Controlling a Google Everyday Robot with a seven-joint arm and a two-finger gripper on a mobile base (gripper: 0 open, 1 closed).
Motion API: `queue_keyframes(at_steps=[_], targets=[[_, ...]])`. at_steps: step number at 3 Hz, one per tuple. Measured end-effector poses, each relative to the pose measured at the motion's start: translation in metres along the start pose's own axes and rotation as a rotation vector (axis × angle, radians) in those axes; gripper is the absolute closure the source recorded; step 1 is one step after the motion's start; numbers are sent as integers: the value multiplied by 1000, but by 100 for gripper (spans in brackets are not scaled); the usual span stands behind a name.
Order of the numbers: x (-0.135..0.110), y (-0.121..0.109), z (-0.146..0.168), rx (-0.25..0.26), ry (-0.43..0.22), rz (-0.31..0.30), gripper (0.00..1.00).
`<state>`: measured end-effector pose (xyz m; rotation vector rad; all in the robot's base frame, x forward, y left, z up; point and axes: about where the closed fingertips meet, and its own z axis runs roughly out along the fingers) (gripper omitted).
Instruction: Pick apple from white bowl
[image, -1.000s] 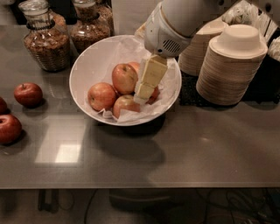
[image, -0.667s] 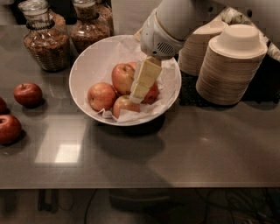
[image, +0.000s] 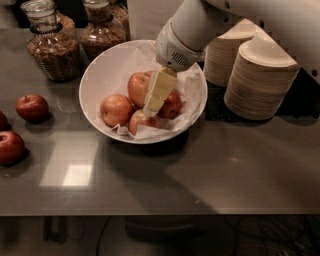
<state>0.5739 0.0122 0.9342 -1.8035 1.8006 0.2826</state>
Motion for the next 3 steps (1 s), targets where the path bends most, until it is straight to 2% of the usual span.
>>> queue_keyframes(at_steps=[3], targets=[[-1, 5, 26, -24, 31, 4, 0]])
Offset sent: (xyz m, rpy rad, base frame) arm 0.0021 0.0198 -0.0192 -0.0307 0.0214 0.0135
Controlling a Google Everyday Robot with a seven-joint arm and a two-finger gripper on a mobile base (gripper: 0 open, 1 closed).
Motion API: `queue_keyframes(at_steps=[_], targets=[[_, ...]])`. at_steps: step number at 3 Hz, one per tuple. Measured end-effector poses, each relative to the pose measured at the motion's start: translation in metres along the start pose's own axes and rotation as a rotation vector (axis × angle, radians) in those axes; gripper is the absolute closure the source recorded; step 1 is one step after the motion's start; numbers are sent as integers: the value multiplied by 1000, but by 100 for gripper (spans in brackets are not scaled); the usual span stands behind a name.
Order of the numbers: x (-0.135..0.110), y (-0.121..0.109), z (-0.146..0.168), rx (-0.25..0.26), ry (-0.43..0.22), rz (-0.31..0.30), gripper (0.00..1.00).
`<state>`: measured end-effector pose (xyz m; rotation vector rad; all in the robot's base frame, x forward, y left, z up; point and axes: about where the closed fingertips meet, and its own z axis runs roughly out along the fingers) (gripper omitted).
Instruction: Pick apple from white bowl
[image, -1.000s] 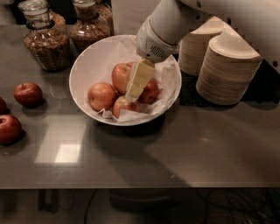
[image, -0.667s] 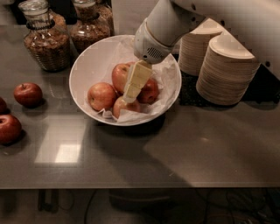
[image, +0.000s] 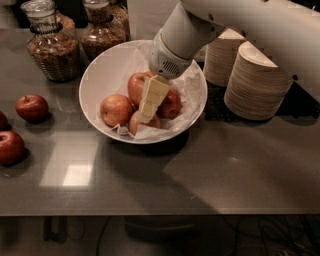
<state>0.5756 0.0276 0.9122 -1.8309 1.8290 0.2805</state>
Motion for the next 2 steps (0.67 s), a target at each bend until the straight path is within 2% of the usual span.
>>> queue_keyframes(at_steps=[1, 2], targets=[[0, 0, 0, 0, 0, 0, 19], [0, 0, 0, 0, 0, 0, 42]])
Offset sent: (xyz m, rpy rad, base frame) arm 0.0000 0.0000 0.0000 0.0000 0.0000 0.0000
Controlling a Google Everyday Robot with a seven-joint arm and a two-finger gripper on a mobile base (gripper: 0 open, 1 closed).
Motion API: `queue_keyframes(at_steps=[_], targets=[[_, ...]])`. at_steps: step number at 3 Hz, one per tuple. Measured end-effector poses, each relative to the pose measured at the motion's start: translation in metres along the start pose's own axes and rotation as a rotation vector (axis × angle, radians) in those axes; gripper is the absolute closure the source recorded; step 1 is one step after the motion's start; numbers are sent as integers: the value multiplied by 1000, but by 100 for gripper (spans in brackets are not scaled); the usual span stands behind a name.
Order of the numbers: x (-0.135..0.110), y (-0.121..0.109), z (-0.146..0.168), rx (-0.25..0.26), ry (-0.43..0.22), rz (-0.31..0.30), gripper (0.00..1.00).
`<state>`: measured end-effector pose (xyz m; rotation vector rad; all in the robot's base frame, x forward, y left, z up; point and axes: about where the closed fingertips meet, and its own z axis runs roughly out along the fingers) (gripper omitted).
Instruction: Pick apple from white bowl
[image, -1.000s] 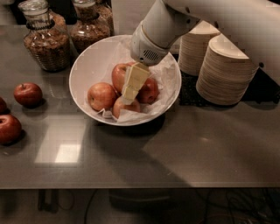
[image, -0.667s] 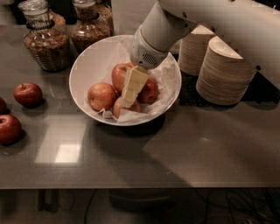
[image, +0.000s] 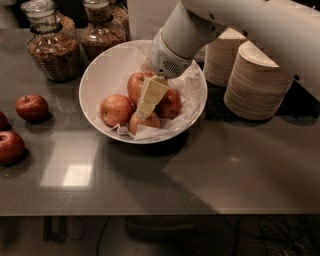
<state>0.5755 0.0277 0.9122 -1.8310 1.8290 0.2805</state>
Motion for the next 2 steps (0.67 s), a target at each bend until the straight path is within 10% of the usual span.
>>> queue_keyframes(at_steps=[2], targets=[[0, 0, 0, 0, 0, 0, 88]])
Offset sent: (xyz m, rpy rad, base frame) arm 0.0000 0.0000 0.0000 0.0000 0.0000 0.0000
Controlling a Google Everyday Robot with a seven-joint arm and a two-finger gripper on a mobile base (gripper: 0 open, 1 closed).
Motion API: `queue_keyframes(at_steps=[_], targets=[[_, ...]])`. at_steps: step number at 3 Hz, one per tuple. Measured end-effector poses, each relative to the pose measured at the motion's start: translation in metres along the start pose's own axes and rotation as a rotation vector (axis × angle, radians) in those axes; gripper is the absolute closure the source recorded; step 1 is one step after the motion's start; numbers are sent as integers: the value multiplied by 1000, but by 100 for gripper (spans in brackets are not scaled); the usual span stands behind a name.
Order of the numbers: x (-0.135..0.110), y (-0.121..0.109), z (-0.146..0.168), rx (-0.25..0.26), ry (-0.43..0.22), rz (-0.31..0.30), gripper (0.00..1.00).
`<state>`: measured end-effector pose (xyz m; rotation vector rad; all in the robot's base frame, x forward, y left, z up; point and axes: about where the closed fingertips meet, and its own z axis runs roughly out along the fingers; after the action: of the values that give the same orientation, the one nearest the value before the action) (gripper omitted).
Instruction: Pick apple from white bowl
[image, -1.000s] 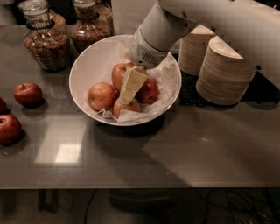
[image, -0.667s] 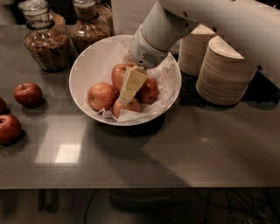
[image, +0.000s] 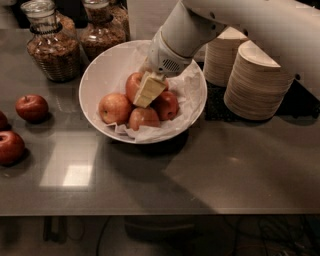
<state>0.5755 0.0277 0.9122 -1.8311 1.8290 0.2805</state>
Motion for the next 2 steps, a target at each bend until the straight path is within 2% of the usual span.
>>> queue_keyframes(at_steps=[1, 2], targets=[[-2, -1, -3, 0, 0, 0, 100], [1, 4, -10, -2, -31, 10, 100]])
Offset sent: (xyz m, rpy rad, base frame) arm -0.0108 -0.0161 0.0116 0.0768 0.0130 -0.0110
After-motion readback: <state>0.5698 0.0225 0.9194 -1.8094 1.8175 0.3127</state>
